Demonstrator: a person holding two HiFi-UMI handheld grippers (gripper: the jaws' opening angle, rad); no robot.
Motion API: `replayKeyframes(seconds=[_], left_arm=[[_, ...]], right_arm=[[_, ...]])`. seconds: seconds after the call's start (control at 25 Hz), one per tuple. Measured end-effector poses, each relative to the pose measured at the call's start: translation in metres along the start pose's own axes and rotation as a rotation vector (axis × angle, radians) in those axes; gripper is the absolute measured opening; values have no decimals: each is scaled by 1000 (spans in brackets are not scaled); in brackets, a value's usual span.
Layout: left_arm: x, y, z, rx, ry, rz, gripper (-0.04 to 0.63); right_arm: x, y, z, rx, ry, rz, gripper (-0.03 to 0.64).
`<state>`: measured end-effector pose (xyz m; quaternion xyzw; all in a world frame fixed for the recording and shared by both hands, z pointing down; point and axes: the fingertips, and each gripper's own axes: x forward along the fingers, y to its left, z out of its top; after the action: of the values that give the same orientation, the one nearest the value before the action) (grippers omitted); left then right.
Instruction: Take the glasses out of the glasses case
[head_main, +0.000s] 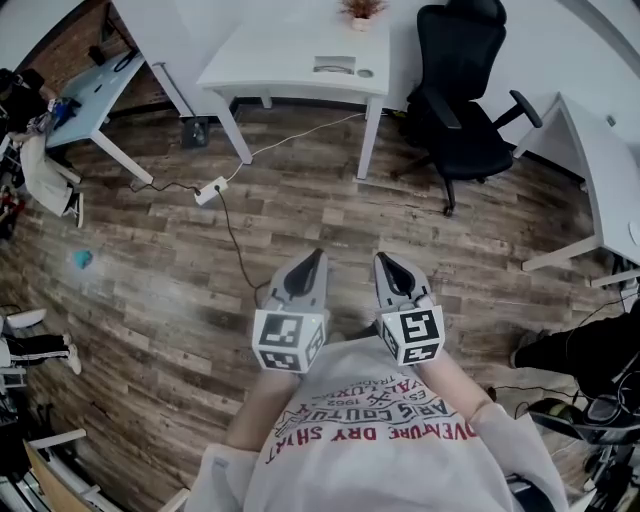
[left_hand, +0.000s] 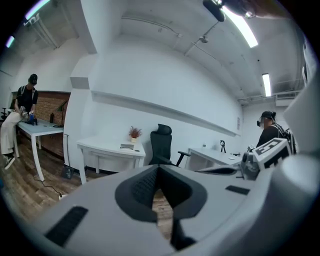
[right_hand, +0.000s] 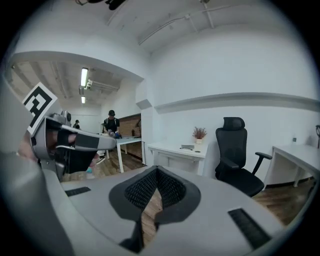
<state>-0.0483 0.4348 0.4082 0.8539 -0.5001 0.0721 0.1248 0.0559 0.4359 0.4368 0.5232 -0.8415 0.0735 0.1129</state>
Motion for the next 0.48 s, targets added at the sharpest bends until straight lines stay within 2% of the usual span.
replayKeyframes(seconds=[0.08, 0.32, 0.48], left_arm=[[1, 4, 0, -7, 2, 6, 9], [-1, 17, -4, -21, 10, 26, 8], [4, 31, -10, -47, 29, 54, 8]], right_arm=[[4, 1, -1, -14, 5, -2, 12], [17, -4, -5, 109, 30, -6, 12], [30, -4, -16, 119, 75, 2, 12]])
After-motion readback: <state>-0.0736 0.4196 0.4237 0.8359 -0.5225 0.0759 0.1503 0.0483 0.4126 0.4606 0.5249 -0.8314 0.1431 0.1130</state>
